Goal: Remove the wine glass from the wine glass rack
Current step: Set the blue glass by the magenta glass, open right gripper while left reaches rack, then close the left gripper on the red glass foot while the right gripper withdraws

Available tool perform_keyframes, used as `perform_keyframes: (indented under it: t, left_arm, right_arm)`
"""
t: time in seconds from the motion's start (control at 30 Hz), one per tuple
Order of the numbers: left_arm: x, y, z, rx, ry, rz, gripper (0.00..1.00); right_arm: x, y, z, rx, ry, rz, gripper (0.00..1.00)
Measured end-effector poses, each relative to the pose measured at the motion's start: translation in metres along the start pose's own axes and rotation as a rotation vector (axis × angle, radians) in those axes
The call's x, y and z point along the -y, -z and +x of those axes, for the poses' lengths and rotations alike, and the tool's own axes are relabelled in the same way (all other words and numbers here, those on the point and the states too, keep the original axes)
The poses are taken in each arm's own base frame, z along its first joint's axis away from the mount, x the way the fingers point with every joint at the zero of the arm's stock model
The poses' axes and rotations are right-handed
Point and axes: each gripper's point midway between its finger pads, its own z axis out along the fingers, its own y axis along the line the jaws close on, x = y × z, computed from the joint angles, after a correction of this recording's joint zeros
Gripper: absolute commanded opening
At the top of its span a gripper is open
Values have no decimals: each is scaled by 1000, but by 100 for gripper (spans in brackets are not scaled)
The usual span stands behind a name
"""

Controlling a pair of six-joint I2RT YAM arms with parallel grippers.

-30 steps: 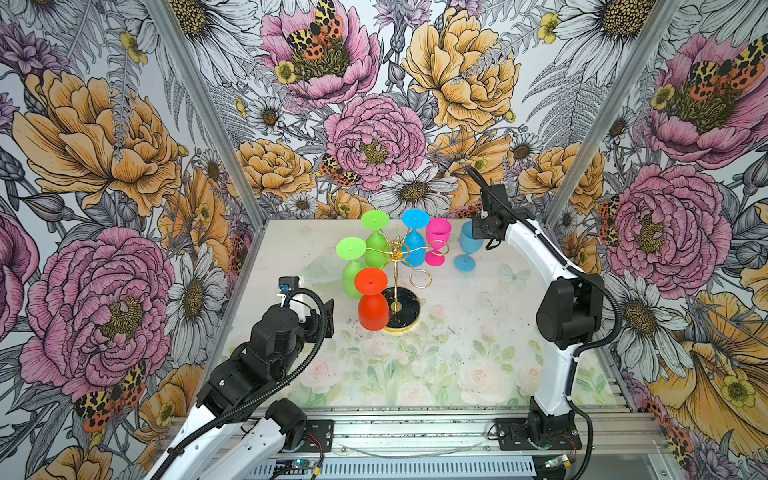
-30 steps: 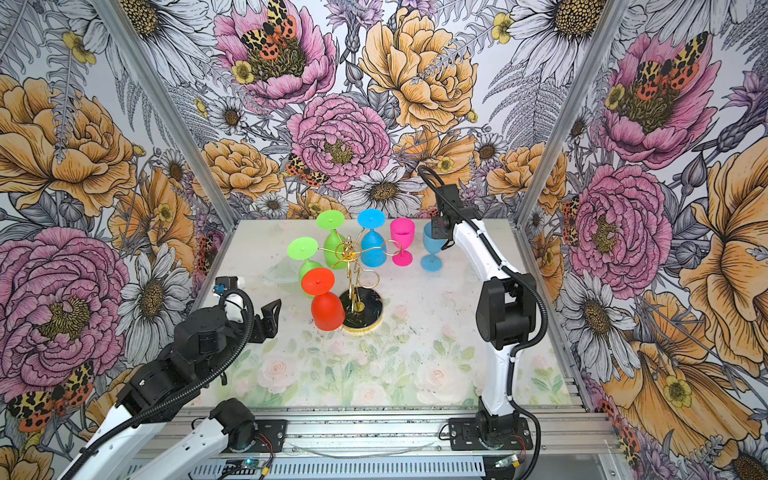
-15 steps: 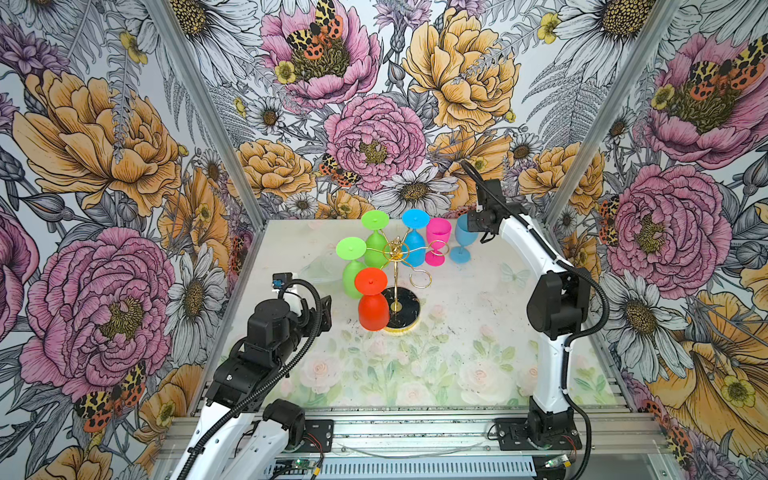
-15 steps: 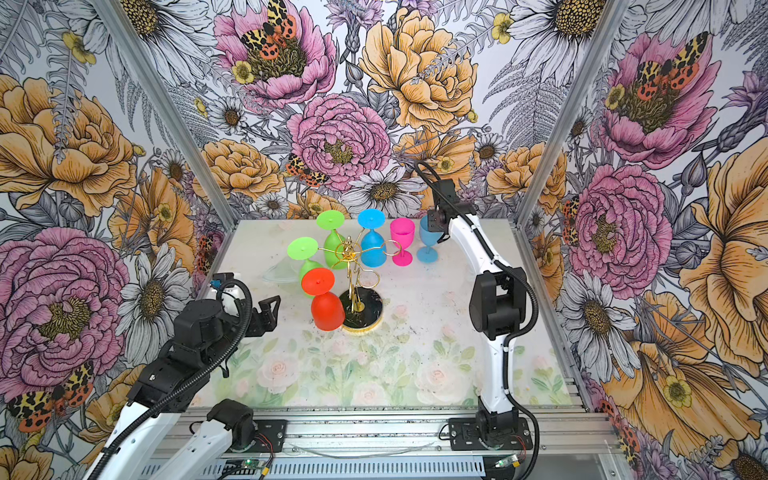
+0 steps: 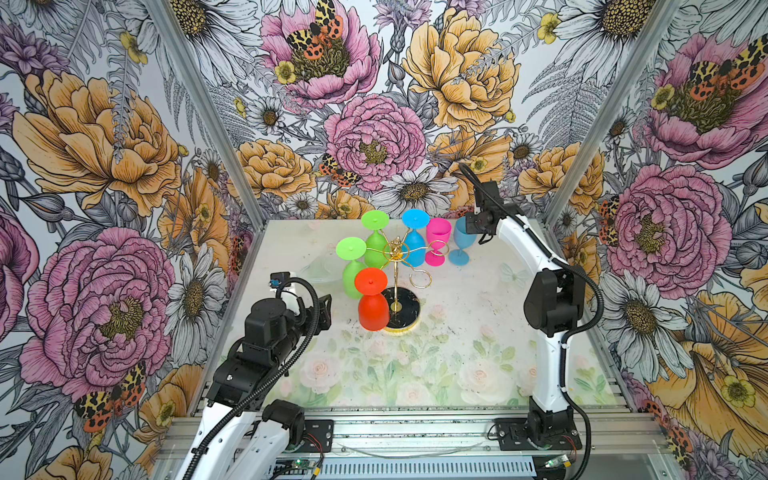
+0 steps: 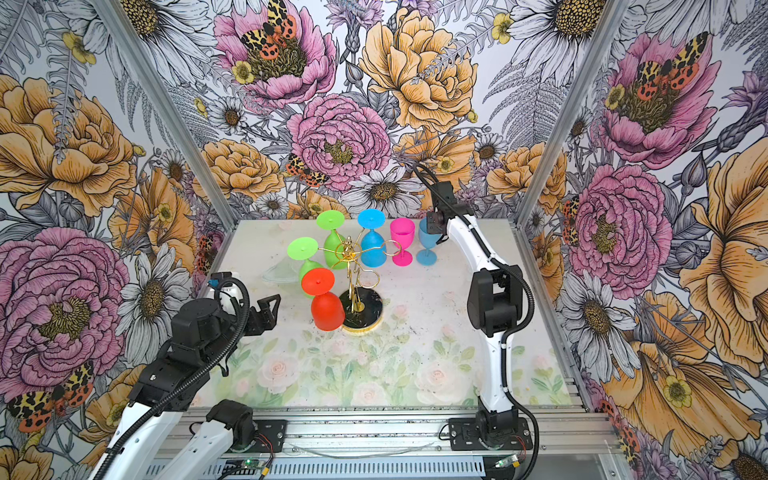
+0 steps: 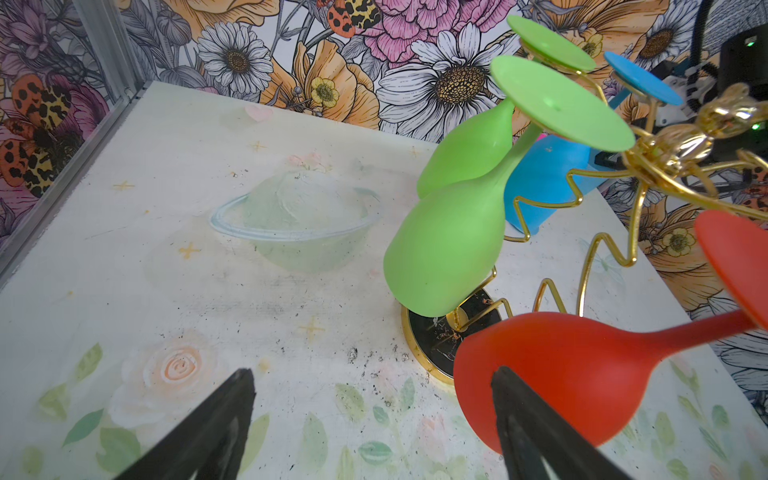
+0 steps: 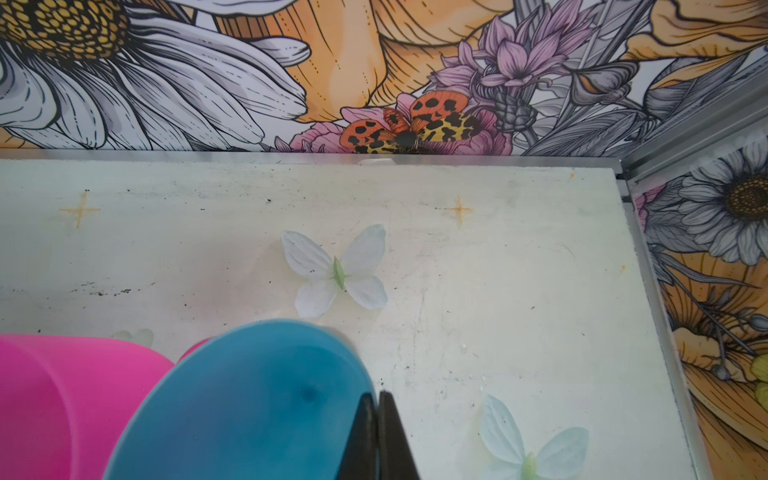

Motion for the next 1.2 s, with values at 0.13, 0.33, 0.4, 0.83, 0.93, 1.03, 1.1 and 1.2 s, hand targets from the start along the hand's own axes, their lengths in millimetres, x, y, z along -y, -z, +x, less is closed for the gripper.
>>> perform_keyframes:
  t: [0.13,0.33,0.4,0.83,0.93,1.03,1.1,1.2]
  left_arm:
    - [1,-1,1,-2,3,8,90]
    - [2,-2,2,-5,5,19,91]
    - [2,-2,2,-5,6,20,91]
    - [6,-3,0,2,20,45,93]
    - [9,-3,-1,4,30,63,93]
    - [12,-3,0,-1,34,78,97]
    - [14,-3,0,-5,44,91,97]
    - [22,-2,1,-25,84,131,97]
  right_arm:
    - [-1,-2,1,-4,1,-1,0]
    - [-1,-2,1,-4,4,-6,11]
    - [-2,-2,1,-4,6,-9,13]
    - [-5,0,0,-3,25,-29,47]
    - [-5,7,-4,10,25,-33,61]
    - [-1,30,-14,50,17,-38,72]
    - [3,55,-17,78,8,-50,75]
    - [6,102,-19,132,-14,-91,78]
